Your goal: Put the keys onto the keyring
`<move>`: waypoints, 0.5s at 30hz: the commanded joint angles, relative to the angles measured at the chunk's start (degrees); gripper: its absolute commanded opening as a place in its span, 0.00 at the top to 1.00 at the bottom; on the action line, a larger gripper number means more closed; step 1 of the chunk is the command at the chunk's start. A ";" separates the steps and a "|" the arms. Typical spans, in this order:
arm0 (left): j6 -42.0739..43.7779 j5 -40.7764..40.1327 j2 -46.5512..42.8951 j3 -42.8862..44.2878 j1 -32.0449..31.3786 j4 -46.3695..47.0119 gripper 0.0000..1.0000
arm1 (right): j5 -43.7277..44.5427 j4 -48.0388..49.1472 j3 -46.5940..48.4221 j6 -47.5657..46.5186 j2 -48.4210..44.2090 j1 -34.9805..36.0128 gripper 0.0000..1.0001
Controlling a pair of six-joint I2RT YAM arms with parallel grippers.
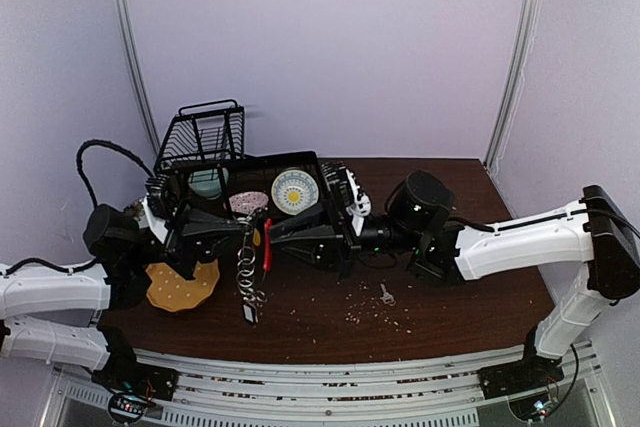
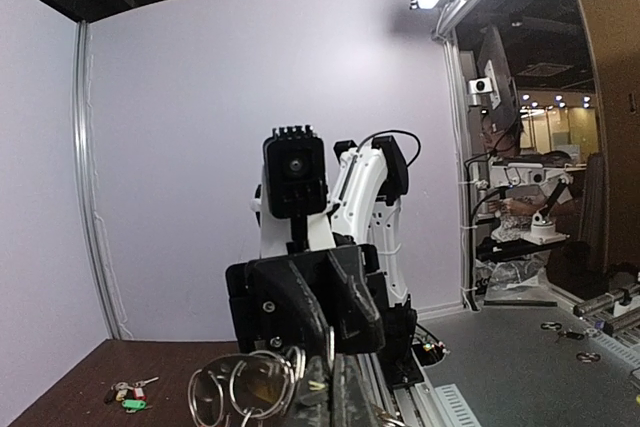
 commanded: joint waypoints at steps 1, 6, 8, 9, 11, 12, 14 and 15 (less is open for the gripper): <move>-6.39 -0.75 1.41 -0.51 -0.18 10.32 1.00 | 1.52 4.93 -0.09 2.98 1.13 0.28 0.80; -6.74 -0.77 1.21 -0.61 -0.09 10.36 1.00 | 1.84 4.29 0.16 2.99 1.17 0.22 0.79; -6.75 -0.68 1.28 -0.61 -0.09 10.40 1.00 | 2.10 4.31 0.20 3.04 1.20 0.22 0.79; -6.71 -0.68 1.27 -0.61 -0.09 10.44 1.00 | 2.21 4.26 0.22 3.03 1.24 0.17 0.79; -6.32 -0.55 1.11 -0.53 -0.04 10.25 1.00 | 2.43 4.03 0.01 2.83 1.01 0.15 0.79; -5.51 -0.51 0.82 -0.40 0.00 9.57 1.00 | 2.66 3.61 -0.12 2.47 0.76 0.17 0.79; -1.56 -0.19 -0.58 0.55 0.00 4.89 1.00 | 3.20 2.33 -0.55 1.16 -0.04 0.08 0.79; 2.38 0.06 -1.61 1.66 0.00 -2.47 1.00 | 3.53 0.75 -0.75 0.36 -0.56 -0.01 0.79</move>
